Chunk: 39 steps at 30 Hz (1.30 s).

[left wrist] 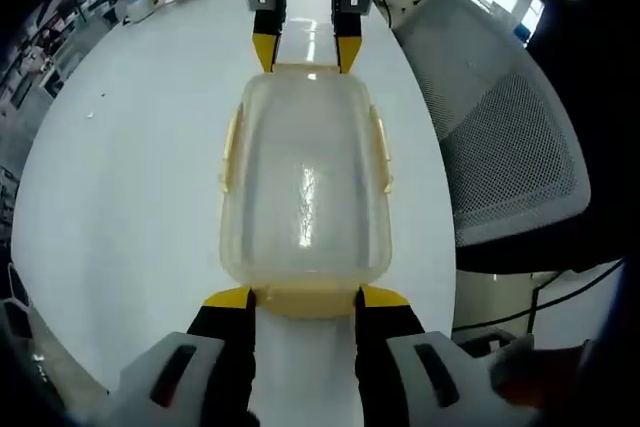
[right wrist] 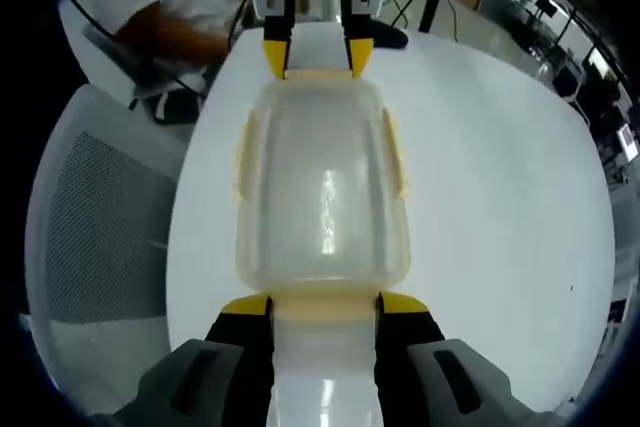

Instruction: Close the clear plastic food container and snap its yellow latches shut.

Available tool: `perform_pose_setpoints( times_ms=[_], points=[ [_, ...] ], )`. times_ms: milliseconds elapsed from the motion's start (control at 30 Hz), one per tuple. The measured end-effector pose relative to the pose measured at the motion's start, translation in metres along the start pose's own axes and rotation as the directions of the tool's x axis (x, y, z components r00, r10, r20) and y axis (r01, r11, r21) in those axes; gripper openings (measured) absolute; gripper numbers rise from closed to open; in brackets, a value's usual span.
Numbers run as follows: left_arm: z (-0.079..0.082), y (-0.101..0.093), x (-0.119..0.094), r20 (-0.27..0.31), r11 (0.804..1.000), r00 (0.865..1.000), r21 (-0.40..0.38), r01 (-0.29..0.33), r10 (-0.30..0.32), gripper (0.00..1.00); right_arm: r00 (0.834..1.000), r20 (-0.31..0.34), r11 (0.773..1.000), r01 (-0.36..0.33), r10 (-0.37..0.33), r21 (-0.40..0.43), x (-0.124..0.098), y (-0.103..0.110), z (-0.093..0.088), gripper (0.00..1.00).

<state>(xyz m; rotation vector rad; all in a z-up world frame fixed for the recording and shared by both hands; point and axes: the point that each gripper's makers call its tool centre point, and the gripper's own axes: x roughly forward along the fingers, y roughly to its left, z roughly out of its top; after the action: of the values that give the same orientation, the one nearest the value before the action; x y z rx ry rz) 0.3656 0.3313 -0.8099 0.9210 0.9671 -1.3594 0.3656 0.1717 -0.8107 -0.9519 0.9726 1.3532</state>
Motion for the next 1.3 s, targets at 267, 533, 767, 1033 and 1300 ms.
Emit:
perform_pose_setpoints(
  times_ms=[267, 533, 767, 1033, 1300],
  points=[
    [0.005, 0.006, -0.014, 0.0, 1.0, 1.0, 0.007, -0.008, 0.008, 0.37, 1.0, 0.01, 1.0, 0.019, -0.019, 0.002, -0.014, -0.005, 0.005, 0.37],
    [0.013, 0.01, -0.026, -0.013, 1.0, 1.0, 0.027, -0.012, 0.012, 0.37, 1.0, 0.006, 1.0, 0.022, -0.022, 0.001, -0.027, -0.01, 0.006, 0.37],
    [0.019, 0.012, -0.028, -0.011, 0.999, 1.0, 0.029, -0.014, 0.015, 0.38, 1.0, 0.004, 1.0, 0.022, -0.022, 0.009, -0.032, -0.01, 0.003, 0.37],
    [0.021, 0.008, -0.025, -0.021, 1.0, 1.0, 0.022, -0.002, 0.002, 0.38, 1.0, -0.003, 1.0, 0.015, -0.015, 0.004, -0.033, -0.007, -0.002, 0.37],
    [0.025, 0.009, -0.025, -0.02, 1.0, 1.0, 0.015, -0.006, 0.006, 0.38, 1.0, 0.0, 1.0, 0.017, -0.017, 0.002, -0.036, -0.009, -0.004, 0.37]
  ],
)
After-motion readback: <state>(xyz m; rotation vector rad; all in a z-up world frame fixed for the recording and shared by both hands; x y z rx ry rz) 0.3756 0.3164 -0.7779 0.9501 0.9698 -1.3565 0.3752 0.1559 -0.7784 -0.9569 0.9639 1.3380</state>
